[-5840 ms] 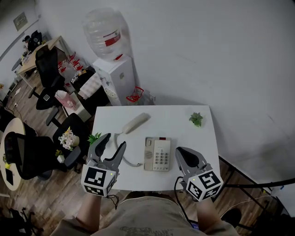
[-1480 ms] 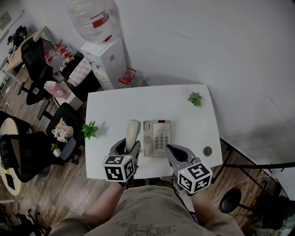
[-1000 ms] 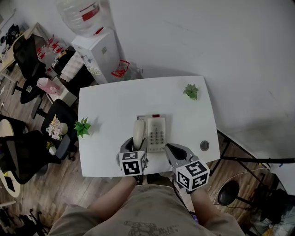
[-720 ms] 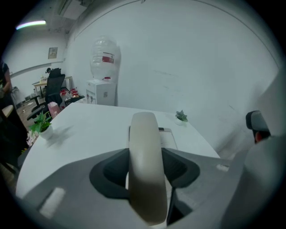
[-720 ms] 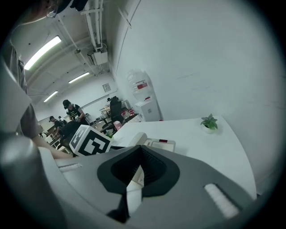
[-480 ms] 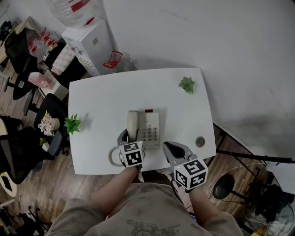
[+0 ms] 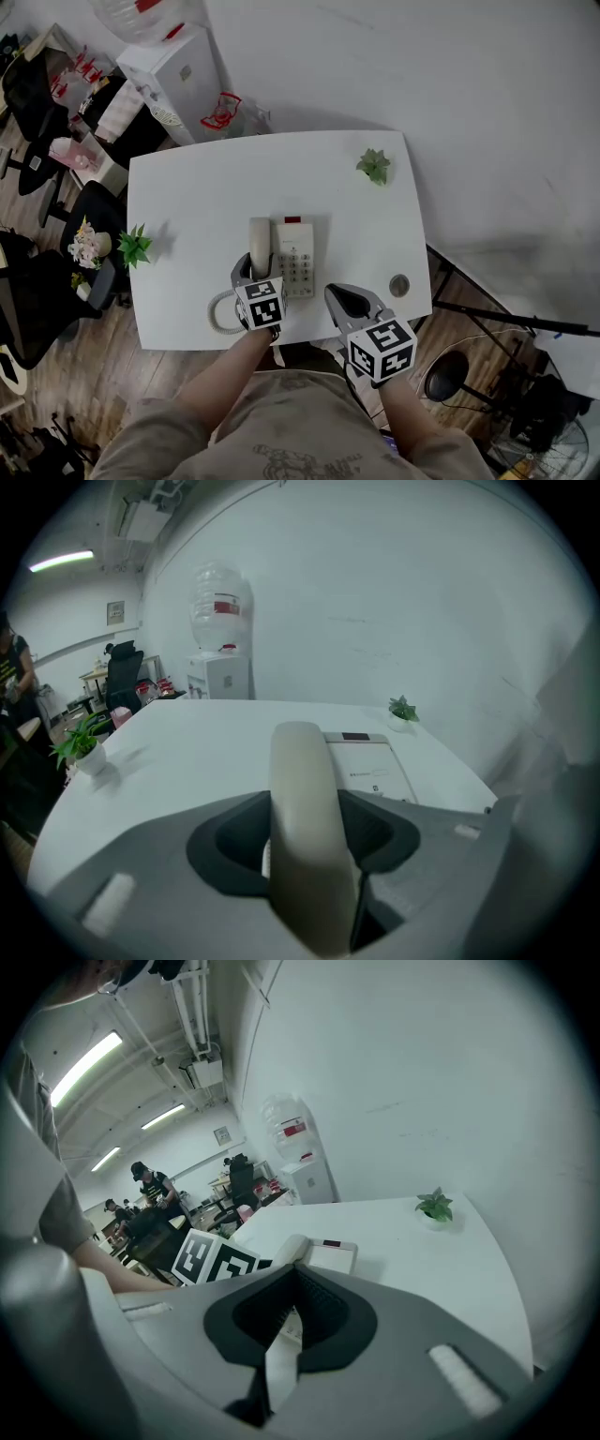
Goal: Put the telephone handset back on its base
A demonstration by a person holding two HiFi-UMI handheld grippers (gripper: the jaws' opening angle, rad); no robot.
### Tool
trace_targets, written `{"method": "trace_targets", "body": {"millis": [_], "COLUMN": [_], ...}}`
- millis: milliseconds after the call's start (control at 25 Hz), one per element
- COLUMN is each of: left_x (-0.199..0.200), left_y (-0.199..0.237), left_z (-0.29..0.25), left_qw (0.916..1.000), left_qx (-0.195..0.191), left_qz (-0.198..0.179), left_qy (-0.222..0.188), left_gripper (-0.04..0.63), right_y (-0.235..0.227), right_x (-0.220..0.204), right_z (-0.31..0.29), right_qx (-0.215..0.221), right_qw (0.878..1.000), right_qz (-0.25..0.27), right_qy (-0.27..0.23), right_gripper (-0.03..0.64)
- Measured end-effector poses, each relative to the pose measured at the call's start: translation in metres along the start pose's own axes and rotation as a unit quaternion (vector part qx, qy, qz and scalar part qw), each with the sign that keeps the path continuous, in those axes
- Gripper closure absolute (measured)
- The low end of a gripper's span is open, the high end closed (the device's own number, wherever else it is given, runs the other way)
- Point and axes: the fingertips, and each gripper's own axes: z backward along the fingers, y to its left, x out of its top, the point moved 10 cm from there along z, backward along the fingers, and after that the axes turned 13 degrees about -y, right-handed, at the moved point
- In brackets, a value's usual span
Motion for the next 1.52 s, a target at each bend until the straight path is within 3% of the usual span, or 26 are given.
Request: {"method": "trace_targets", "body": {"millis": [160,280,360,680,800,1040,1120,1360,1520], "left_x": [-0.004,-0.001,0.005,0.061,0.096,0.165,0.186,0.238,0.264], "left_y": [-0.001,-0.003,0.001,0.038,0.052,0.065,0.071,0.082,0.081], "left_z": [-0.006,-0.004,0.003,0.048,0.069,0.115,0.132,0.178,0.206], "left_qw": [0.9995,0.9982,0.9979,0.9944,0.9904,0.9674,0.9603,0.9449,0.9258], "left_qx": [-0.023,-0.055,-0.060,-0.094,-0.102,-0.133,-0.141,-0.167,-0.178], "left_qz": [-0.018,-0.009,0.007,0.005,-0.017,-0.135,-0.142,-0.115,-0.149], "left_qy": [0.009,0.023,0.024,-0.049,-0.091,-0.168,-0.194,-0.257,-0.298], "left_gripper": [0.362,0.259,0.239,0.239,0.260,0.289,0.330,0.436,0.497], "right_y": [0.001,0.002,0.004,0.013,0.017,0.023,0.026,0.048,0.067], "right_x": [0.000,0.003,0.007,0.041,0.062,0.116,0.138,0.185,0.199], "right_z": [-0.002,-0.002,-0.003,-0.009,-0.009,0.007,0.018,0.057,0.082], "right_qx": [0.006,0.009,0.011,0.015,0.014,0.014,0.008,-0.002,-0.013], "right_qw": [1.000,1.000,1.000,0.998,0.995,0.985,0.979,0.954,0.939], "right_qz": [0.002,0.003,0.004,0.023,0.034,0.049,0.061,0.112,0.133], "right_qy": [-0.001,-0.006,-0.012,-0.059,-0.088,-0.165,-0.195,-0.279,-0.316], "right_gripper": [0.589,0.589,0.589,0.589,0.589,0.589,0.589,0.589,0.589]}}
